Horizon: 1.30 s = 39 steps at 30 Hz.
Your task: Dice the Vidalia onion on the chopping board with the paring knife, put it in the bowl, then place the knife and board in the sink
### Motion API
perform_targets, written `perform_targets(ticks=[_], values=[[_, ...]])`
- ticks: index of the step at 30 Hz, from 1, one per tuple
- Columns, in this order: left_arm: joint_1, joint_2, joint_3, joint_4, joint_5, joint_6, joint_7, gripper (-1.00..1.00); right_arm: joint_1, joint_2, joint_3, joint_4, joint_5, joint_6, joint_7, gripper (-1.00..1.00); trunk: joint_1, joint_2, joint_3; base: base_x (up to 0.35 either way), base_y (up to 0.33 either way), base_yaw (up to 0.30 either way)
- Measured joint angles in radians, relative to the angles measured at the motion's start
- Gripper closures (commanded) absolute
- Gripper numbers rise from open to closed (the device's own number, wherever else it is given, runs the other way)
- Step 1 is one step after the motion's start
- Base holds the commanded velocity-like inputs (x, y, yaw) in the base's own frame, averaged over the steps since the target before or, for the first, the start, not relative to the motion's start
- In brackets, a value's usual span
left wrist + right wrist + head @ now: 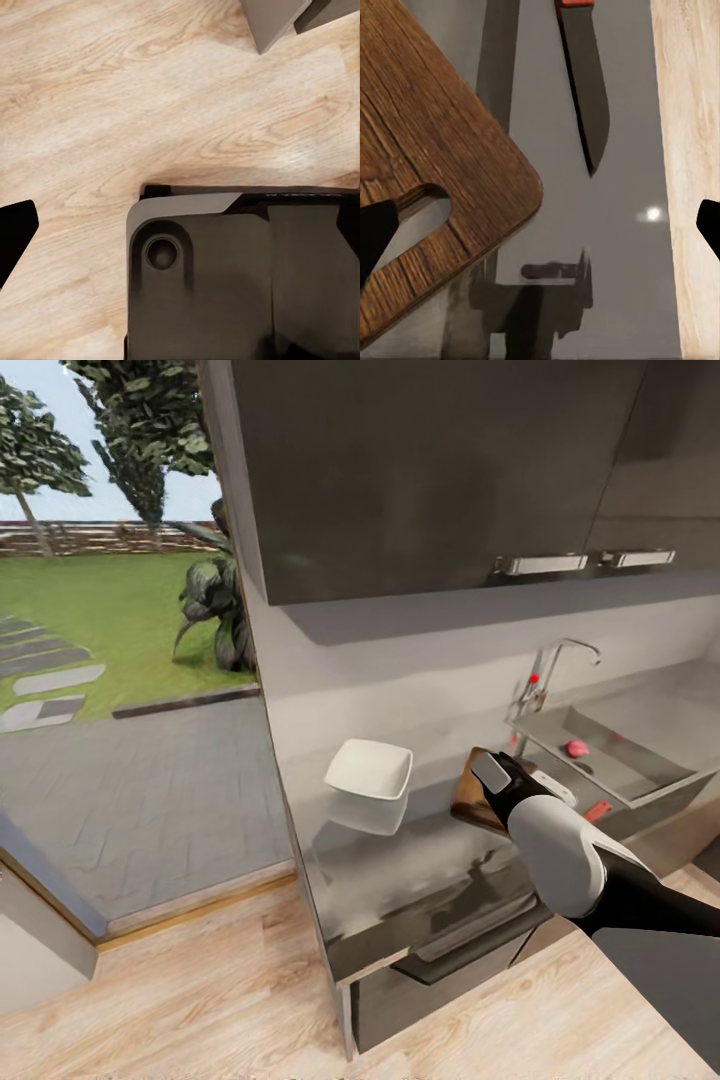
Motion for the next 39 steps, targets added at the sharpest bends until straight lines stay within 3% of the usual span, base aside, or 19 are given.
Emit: perform_targets(ticks=[39], values=[[0.0,0.0,0.0,0.016,-0.002,0.0,0.0,-1.0,0.0,-0.001,0.0,-0.002,-0.001,0.0,0.001,-1.0,0.0,0.0,-0.062,0.049,0.007,0.0]])
